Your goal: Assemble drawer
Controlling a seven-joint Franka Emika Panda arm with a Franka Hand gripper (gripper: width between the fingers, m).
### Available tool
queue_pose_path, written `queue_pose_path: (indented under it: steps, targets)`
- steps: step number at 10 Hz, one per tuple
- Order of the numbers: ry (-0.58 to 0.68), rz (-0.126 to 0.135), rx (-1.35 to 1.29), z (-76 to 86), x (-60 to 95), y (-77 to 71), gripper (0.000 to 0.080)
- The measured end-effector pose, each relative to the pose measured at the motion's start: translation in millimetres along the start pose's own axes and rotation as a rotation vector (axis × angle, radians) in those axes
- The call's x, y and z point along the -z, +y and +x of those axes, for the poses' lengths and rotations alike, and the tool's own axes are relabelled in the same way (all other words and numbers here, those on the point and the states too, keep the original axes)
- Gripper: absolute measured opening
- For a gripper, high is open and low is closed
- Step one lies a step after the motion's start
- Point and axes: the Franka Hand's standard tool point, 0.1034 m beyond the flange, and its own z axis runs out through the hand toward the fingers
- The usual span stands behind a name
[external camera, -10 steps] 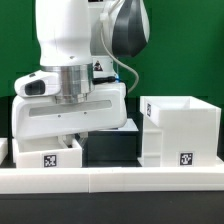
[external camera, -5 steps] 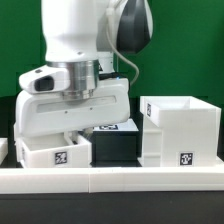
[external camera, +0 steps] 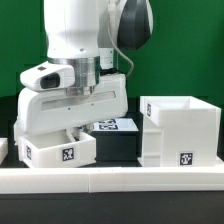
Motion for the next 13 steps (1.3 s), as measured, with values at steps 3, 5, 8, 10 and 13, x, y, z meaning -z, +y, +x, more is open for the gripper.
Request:
queue_pose_path:
  steps: [3, 5, 8, 10, 13]
  targets:
    - [-0.009, -0.012, 0.325, 2.4, 2.7, -2.8, 0.0042]
    - [-0.011, -0.011, 0.394, 0.4, 1.2, -2.2, 0.0042]
    - [-0.021, -0.011, 0.601, -2.5, -0.4, -0.1, 0.0042]
    - [-0.05, -0.013, 0.836, -6.4, -4.8, -2.7, 0.0042]
    - [-0.074, -0.011, 1.016, -8.0, -7.3, -3.0, 0.0042]
